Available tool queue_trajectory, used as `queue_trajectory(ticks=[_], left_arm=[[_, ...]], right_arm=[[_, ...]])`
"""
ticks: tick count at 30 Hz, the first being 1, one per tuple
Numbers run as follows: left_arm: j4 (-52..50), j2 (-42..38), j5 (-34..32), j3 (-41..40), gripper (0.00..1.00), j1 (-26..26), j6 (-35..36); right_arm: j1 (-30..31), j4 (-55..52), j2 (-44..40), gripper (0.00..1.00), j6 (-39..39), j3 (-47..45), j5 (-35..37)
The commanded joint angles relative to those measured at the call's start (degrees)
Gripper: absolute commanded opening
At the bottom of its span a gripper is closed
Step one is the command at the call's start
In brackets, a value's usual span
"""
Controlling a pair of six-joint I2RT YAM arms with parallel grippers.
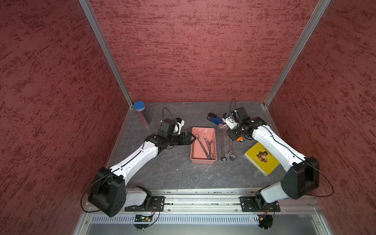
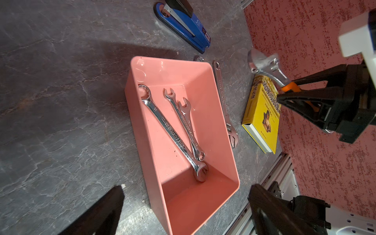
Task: Take out the wrench from the storage box
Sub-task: Place the wrench at the center of the board.
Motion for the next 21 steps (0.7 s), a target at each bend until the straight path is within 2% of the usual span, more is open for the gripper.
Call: queue_trajectory(ticks=[1, 5, 12, 21], left_arm=[[1.18, 1.07, 0.27, 2.24, 1.0, -0.6, 0.1], [0.96, 1.62, 0.18, 2.8, 1.0, -0.88, 0.29], [0.04, 1.49, -0.15, 2.3, 1.0, -1.05, 0.39], [-0.03, 0.66, -0.7, 0.62, 1.0, -1.21, 0.19]], right_arm=[[-5.83, 7.36, -3.65, 0.05, 13.39, -5.19, -3.1], [-10.01, 14.17, -5.09, 0.05, 22.55, -11.96, -5.48], [-12.25, 22.11, 1.03, 0.03, 30.83, -17.7, -9.16], [-12.93, 25.79, 7.64, 0.05, 28.62, -18.46, -7.4]])
